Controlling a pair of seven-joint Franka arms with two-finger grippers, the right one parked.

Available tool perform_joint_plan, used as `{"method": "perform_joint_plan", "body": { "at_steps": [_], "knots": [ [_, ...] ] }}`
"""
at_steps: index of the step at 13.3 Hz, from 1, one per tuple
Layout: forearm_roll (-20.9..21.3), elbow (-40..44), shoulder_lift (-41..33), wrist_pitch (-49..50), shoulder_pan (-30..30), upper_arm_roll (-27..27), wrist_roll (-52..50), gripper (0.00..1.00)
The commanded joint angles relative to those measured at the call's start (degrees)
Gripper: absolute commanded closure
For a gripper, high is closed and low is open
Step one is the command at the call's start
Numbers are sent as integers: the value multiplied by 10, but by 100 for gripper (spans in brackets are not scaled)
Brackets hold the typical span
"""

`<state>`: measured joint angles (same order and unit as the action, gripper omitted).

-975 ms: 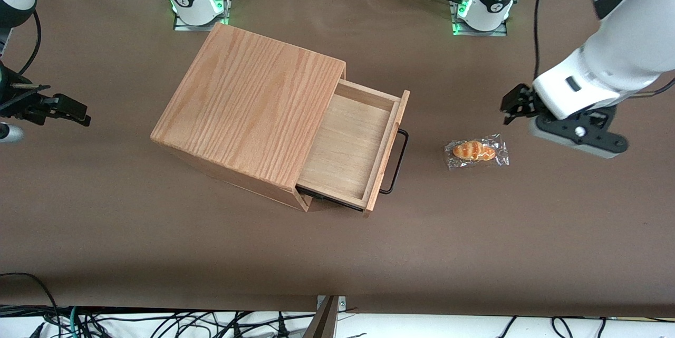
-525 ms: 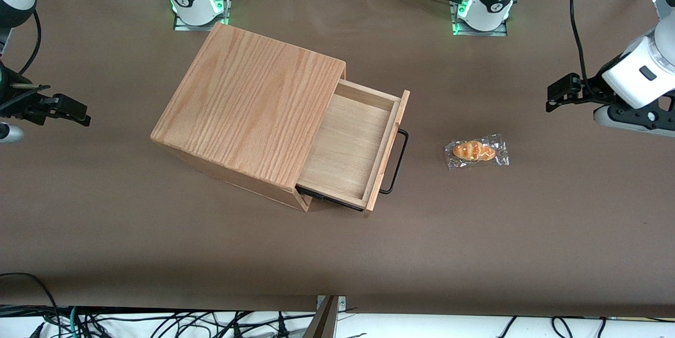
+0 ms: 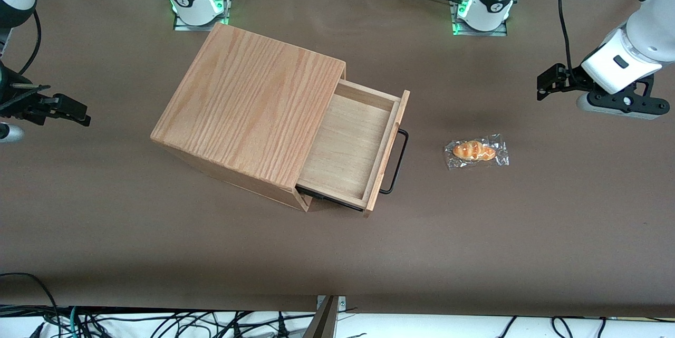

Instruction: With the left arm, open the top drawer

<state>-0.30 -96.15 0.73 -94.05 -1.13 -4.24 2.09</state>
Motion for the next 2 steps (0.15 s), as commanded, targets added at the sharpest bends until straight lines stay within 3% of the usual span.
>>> {"method": "perform_joint_plan", "body": {
  "at_steps": [1, 2],
  "knots": [
    [14, 4, 4, -3, 2, -2, -3, 0],
    [14, 4, 4, -3, 2, -2, -4, 0]
  ]
}}
